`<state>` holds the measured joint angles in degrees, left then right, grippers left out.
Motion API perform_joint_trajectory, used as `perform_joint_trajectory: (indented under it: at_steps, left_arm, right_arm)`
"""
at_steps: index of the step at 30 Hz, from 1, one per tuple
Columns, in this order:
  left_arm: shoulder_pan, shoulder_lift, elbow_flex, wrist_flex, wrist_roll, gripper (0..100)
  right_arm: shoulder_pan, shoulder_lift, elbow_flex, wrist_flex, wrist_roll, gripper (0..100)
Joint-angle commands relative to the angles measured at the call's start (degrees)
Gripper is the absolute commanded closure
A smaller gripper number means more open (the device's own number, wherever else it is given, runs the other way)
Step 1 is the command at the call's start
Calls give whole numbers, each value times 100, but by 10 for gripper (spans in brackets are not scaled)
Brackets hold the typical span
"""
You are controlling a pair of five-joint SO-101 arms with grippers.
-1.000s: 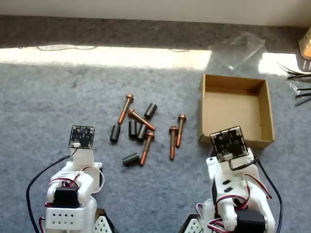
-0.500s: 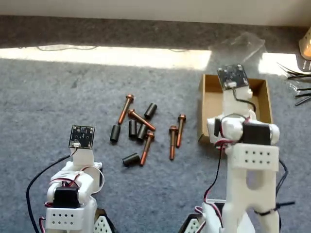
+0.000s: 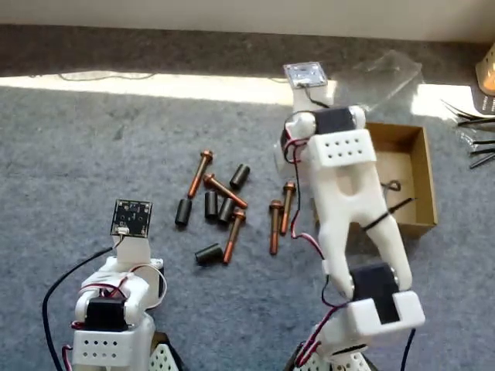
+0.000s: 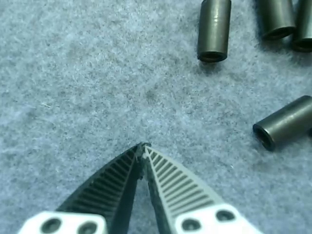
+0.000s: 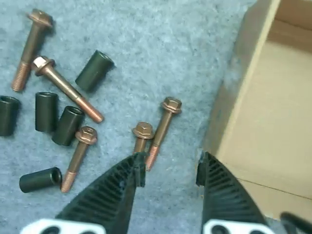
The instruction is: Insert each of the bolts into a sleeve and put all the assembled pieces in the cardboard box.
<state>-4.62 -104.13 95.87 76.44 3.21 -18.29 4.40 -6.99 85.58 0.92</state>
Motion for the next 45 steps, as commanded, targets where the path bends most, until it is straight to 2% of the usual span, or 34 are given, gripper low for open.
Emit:
perform_joint_trajectory:
  at_steps: [1,5,8,11,15,22,28,33,38,45]
  left_arm:
    - [48,-31,127,35,-26,993]
    - [48,-31,127,35,-35,993]
    - [48,-31,127,35,-35,993]
    - [48,-31,127,35,-35,993]
    - [40,-31,127,35,-35,993]
    - [40,-31,127,35,-35,993]
    - [-391,-31,127,53,-35,993]
    - [-426,-31,127,53,-35,993]
    - [-426,-31,127,53,-35,993]
    - [-435,-31,127,53,-35,993]
  right_arm:
    - [-338,796,-1244,444,-211,832]
    - [-576,1710,-2545,1095,-325,832]
    - [-716,2220,-3433,1525,-1240,832]
    - [-866,2457,-4004,1499,-2189,830]
    - [-1270,2607,-4048,1499,-2901,829]
    - [-1780,2633,-4040,1481,-3042,829]
    - [-1771,3213,-4048,1200,-3042,831]
    - [-1771,3732,-4163,1086,-3059,832]
    - [-1640,3987,-4356,875,-3895,832]
    - [-1297,4066,-4338,637,-4519,832]
